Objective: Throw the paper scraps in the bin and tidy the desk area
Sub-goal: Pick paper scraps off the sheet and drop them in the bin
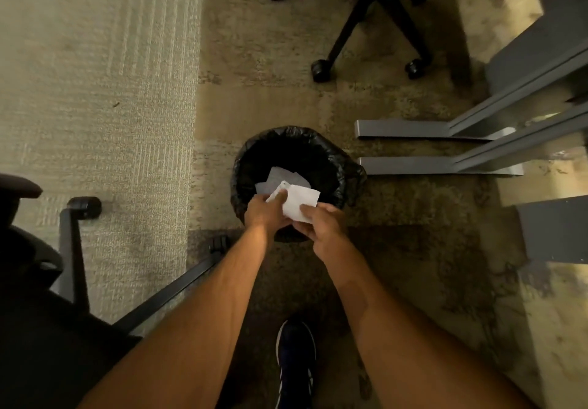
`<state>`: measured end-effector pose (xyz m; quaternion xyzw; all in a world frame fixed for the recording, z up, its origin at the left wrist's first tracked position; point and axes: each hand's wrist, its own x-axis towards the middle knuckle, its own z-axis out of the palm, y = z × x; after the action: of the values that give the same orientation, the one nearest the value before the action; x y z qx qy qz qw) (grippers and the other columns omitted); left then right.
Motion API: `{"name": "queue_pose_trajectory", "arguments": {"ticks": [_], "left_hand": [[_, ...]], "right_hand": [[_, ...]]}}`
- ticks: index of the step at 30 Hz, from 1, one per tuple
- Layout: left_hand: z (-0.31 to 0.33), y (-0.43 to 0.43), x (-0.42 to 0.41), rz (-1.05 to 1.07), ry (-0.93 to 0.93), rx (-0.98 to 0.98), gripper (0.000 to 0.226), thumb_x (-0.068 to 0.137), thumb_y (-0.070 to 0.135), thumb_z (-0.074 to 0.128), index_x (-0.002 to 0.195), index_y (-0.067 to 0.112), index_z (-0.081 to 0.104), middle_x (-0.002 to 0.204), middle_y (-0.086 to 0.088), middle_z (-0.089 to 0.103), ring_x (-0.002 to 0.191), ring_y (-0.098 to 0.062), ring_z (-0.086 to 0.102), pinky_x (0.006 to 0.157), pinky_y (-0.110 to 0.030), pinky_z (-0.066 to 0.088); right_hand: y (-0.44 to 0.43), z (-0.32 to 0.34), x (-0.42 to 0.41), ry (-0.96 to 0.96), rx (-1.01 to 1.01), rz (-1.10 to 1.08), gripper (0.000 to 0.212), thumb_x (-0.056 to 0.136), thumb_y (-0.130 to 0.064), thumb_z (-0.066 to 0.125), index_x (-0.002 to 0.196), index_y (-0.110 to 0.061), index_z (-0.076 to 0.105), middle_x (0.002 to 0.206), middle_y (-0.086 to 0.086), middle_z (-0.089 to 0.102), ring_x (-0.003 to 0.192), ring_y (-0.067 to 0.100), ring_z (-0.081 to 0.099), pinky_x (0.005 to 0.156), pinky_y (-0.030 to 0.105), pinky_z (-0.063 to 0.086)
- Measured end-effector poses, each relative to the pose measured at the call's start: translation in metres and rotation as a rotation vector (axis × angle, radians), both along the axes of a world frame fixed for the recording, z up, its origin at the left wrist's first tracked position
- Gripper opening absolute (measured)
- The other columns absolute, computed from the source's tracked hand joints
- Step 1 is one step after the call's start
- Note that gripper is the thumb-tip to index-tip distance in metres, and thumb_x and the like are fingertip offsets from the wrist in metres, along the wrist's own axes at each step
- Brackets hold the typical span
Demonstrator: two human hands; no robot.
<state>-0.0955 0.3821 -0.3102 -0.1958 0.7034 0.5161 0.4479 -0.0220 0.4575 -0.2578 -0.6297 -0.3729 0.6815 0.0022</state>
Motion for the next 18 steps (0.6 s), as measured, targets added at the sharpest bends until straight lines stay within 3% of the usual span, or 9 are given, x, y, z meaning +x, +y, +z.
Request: {"name": "queue_pose_trajectory", "arguments": {"ticks": [3, 6, 9, 12, 18], "left_hand": [[0.003, 0.009, -0.014, -0.085, -0.101, 0.032, 0.071, 0.096, 0.055, 0.052, 0.149, 0.008, 0.042, 0.14, -0.018, 0.056, 0.123, -0.035, 0.057, 0.095, -0.046, 0.054], [0.004, 0.012, -0.017, -0.173, -0.045, 0.016, 0.071, 0.1, 0.056, 0.041, 0.152, 0.008, 0.038, 0.15, -0.018, 0.048, 0.133, -0.038, 0.05, 0.111, -0.051, 0.041], [0.015, 0.007, -0.009, -0.215, 0.033, 0.001, 0.066, 0.1, 0.051, 0.047, 0.152, 0.01, 0.039, 0.152, -0.017, 0.046, 0.136, -0.035, 0.048, 0.114, -0.048, 0.038], [0.034, -0.003, 0.001, -0.267, 0.121, -0.016, 0.068, 0.097, 0.044, 0.056, 0.153, 0.011, 0.036, 0.152, -0.016, 0.045, 0.134, -0.035, 0.048, 0.104, -0.036, 0.041], [0.097, -0.036, 0.01, -0.367, 0.229, 0.0, 0.074, 0.09, 0.058, 0.052, 0.153, 0.022, 0.038, 0.157, -0.008, 0.042, 0.14, -0.03, 0.043, 0.114, -0.046, 0.037]], "right_hand": [[0.006, -0.009, -0.001, 0.003, 0.015, 0.014, 0.04, 0.102, -0.01, 0.057, 0.139, 0.002, 0.051, 0.134, 0.025, 0.06, 0.112, 0.035, 0.064, 0.092, 0.039, 0.055], [0.01, -0.013, 0.002, -0.033, 0.026, 0.023, 0.043, 0.103, -0.019, 0.056, 0.143, -0.004, 0.049, 0.137, 0.021, 0.055, 0.122, 0.035, 0.058, 0.098, 0.044, 0.055], [0.006, -0.004, 0.007, -0.048, 0.036, 0.061, 0.046, 0.103, -0.026, 0.055, 0.145, -0.008, 0.047, 0.135, 0.016, 0.053, 0.122, 0.033, 0.058, 0.1, 0.049, 0.055], [-0.005, 0.014, 0.009, -0.077, 0.08, 0.101, 0.044, 0.102, -0.03, 0.057, 0.141, -0.009, 0.052, 0.124, 0.012, 0.056, 0.117, 0.031, 0.061, 0.096, 0.048, 0.057], [-0.041, 0.073, 0.007, 0.001, 0.182, 0.116, 0.032, 0.103, -0.024, 0.054, 0.131, -0.012, 0.061, 0.114, 0.009, 0.067, 0.109, 0.03, 0.066, 0.092, 0.046, 0.057]]}}
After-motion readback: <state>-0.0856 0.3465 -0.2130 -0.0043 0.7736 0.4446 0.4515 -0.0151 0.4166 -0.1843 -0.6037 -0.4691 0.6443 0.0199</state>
